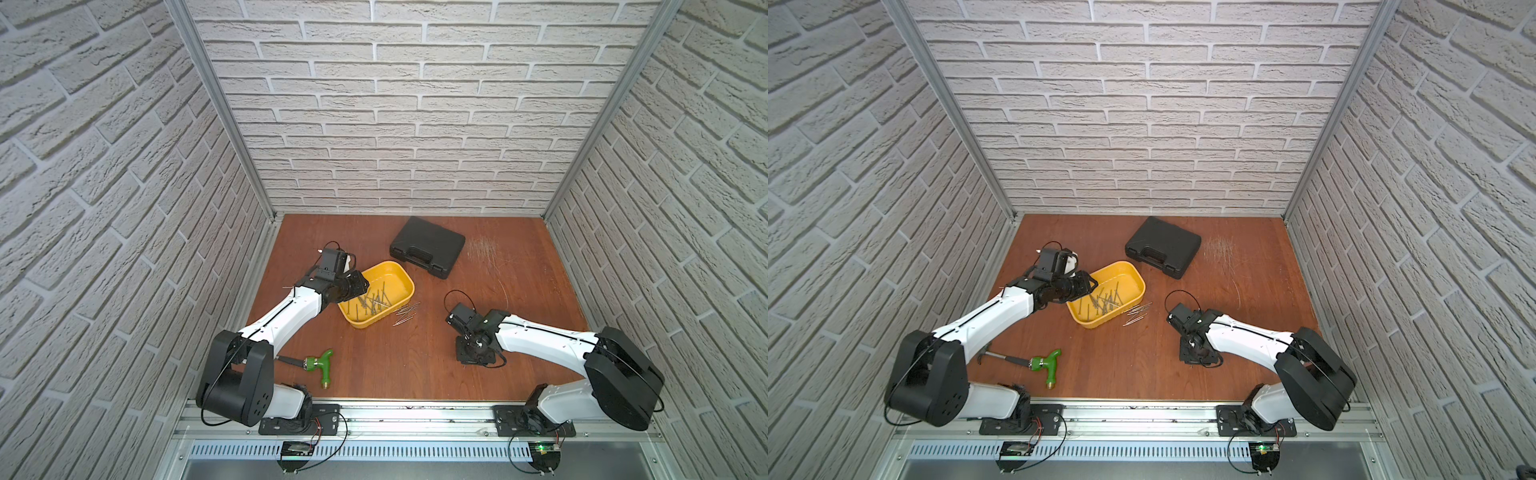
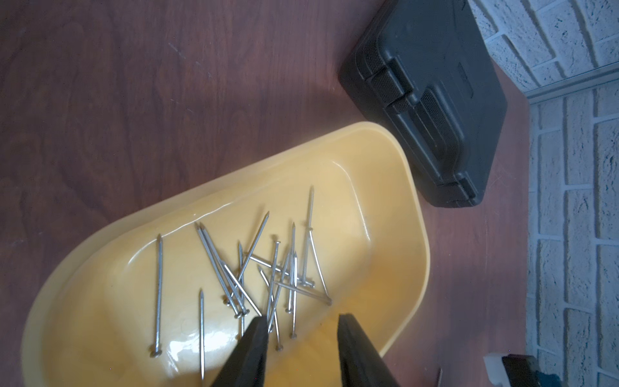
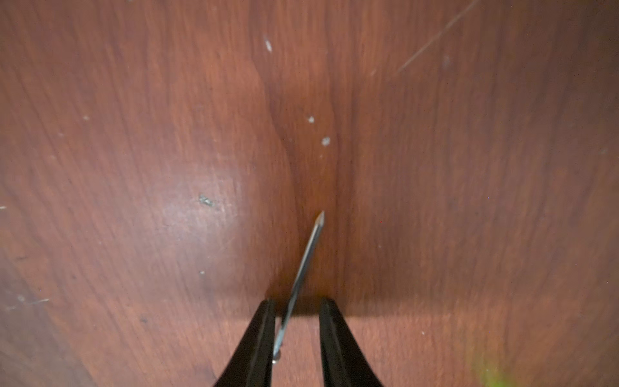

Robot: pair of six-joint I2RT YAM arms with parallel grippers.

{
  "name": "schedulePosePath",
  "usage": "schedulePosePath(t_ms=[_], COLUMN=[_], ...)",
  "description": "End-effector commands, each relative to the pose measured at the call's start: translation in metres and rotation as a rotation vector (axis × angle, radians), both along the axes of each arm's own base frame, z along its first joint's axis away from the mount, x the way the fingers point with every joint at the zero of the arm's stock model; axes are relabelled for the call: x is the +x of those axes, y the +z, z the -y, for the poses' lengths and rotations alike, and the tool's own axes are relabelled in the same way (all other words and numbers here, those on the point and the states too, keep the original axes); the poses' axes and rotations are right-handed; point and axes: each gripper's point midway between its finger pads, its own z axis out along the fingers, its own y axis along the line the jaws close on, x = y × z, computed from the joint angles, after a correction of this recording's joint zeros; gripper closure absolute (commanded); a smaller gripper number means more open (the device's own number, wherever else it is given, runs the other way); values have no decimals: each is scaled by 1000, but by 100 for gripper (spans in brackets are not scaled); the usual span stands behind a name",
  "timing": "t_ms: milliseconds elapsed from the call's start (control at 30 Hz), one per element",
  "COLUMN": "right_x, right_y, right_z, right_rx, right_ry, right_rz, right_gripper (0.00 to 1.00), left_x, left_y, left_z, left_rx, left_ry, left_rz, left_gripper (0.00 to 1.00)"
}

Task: Put the nails on the desktop into the storage box
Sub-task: Pick up the nail from the center of the board.

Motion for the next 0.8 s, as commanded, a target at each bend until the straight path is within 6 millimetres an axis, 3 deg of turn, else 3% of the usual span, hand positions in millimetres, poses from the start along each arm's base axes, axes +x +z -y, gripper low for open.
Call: schedulePosePath(t_ms=[0, 200, 267, 333, 500, 767], right_x=[-4, -4, 0, 7, 41, 86], right_y=[-9, -12, -9, 0, 46, 135], right_z=[-2, -9, -11, -17, -49, -122], right_rx=[-3, 11, 15, 34, 166, 568], right_ry=[21, 51, 68, 88, 201, 369], right_rz=[-23, -46, -37, -5, 138, 296], right_gripper=[75, 90, 98, 98, 98, 98], left_x=[-5, -11, -11, -11, -6, -3], left_y=[7, 6, 8, 10, 21, 59], left_z=[1, 0, 1, 3, 21, 49], left_rx=[10, 12, -1, -21, -165, -386], left_ry=[-22, -34, -39, -48, -121, -268], left_rz=[7, -4, -3, 2, 26, 137], left_gripper=[58, 56, 54, 53, 42, 30])
